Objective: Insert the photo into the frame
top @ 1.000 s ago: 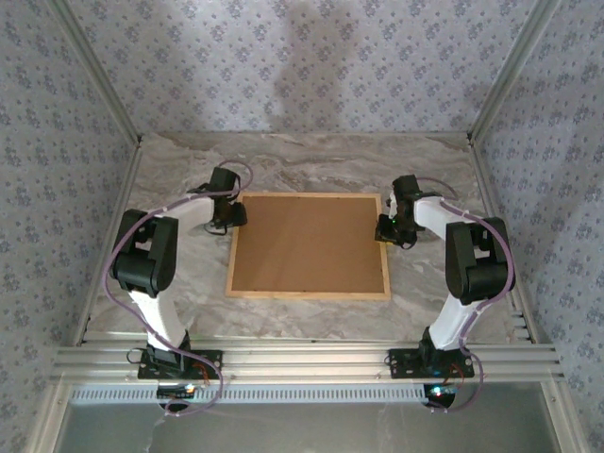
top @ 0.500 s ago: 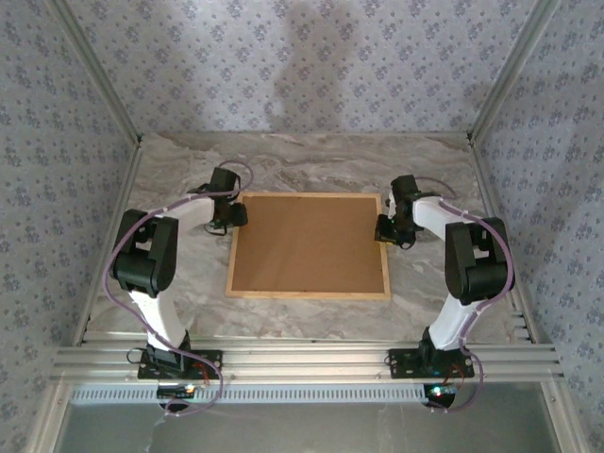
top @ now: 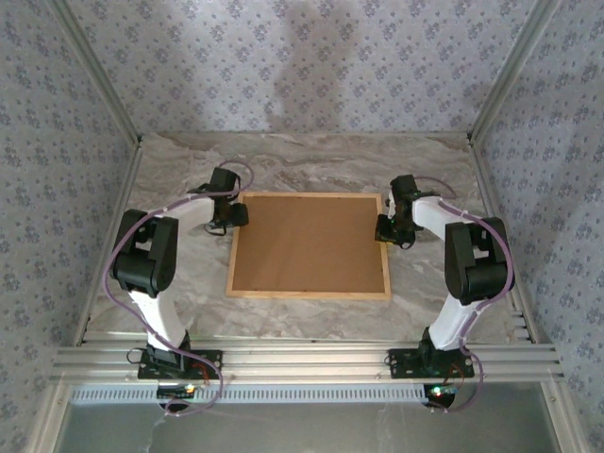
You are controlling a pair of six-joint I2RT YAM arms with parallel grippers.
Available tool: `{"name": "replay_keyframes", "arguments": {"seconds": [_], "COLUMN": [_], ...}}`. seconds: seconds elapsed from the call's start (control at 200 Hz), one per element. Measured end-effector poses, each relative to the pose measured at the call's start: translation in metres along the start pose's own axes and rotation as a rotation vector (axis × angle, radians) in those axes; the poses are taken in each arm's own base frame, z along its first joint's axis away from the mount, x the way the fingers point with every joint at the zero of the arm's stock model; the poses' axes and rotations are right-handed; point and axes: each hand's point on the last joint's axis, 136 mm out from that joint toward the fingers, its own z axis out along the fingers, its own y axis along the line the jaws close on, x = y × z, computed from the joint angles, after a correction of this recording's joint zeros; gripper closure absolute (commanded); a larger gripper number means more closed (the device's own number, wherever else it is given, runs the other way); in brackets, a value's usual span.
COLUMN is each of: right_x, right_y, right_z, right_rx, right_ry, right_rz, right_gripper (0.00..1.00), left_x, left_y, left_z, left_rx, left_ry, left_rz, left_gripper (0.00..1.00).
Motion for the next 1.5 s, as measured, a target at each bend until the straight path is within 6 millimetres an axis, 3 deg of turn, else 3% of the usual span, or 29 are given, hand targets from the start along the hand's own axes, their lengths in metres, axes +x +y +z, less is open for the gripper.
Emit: {"name": "replay_keyframes", "arguments": {"seconds": [0.605,0.939,1.149,1.499], "right_x": [0.000,-0.001,-0.001,-0.002], "right_y": [0.000,0.001,0.001,0.003], "right_z": [0.001,0.001,0.001,0.002], "right_rx": [0.003,0.003,0.002,0.000], "right_ry": [0.006,0.007,0.007,0.006], "right_rz": [-0.004,-0.007,-0.008,-0.014], "right_gripper": [0.76,0.76,0.76,0.76], "left_x": [0.005,0.012,0.017,0.019], "left_y": [0.002,0.002,0.001,0.001], "left_z": [-0.008,-0.010,-0.013,-0.013], "left_rx": [0.005,0.012,0.029,0.061], "left_ry": [0.030,0.056,0.060,0.070], "left_rz": [-0.003,-0.004,-0.016,-0.035], "left_gripper": [0.55,0.55,0.65,0.71]}}
